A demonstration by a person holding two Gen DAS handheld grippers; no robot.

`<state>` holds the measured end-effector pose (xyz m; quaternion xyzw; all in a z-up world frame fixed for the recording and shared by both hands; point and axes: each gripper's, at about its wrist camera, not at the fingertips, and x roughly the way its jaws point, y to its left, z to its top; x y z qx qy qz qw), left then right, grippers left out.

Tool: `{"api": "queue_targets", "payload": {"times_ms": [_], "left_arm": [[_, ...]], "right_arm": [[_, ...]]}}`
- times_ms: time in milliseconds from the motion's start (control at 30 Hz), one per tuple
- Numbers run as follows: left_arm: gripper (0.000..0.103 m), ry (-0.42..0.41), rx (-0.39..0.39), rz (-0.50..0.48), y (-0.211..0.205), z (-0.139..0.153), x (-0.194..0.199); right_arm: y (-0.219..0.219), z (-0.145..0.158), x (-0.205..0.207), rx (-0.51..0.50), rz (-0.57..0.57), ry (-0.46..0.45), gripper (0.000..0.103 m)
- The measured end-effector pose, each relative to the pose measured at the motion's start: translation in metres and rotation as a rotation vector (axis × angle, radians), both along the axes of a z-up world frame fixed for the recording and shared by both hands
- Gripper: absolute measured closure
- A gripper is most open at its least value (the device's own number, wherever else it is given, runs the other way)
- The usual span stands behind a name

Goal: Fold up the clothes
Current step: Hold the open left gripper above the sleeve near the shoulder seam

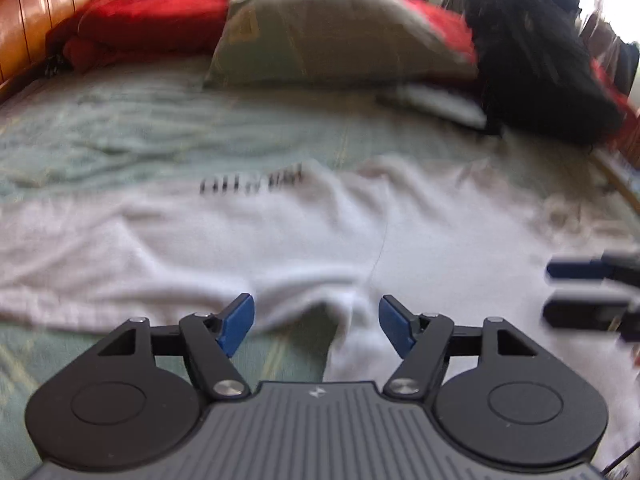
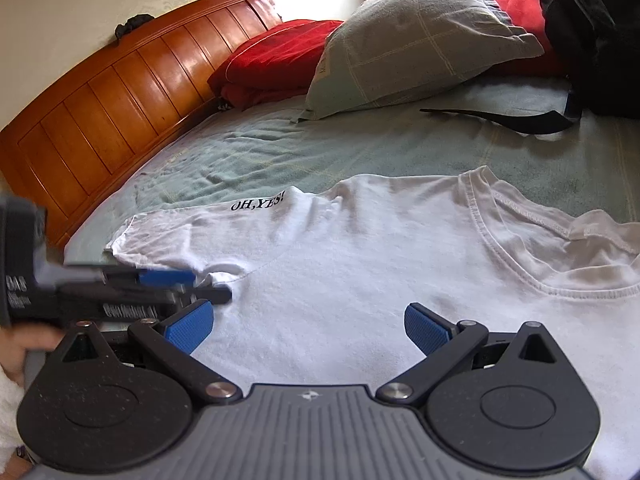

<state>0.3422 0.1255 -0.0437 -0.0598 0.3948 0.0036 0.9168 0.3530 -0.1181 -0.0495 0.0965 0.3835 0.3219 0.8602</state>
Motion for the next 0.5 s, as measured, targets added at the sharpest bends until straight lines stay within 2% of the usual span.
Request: {"api": "queue_targets", "payload": {"times_ms": [67, 200, 233, 333, 500], "left_arm": [[0.032, -0.018, -0.011, 0.021, 0.005, 0.001, 0.007], [0.032, 0.046, -0.031, 0.071, 0.016, -0.021, 0.008], [0.032, 0.037, -0.035, 0.069, 0.018, -0.024, 0.002], [0.031, 0.030, -0.036, 0.057, 0.020, -0.017, -0.008], [0.031, -0.017, -0.038, 0.085, 0.033, -0.001, 0.002]], "right_arm": [[0.001, 0.000, -0.001, -0.004, 0.004, -0.005, 0.000], [0.001, -0.001, -0.001, -0.008, 0.002, -0.006, 0.000], [0.001, -0.001, 0.000, -0.008, 0.001, -0.006, 0.000], [0.000, -0.001, 0.000, -0.001, -0.001, -0.001, 0.000], [0.004, -0.001, -0.002, -0.005, 0.013, -0.009, 0.000]]}}
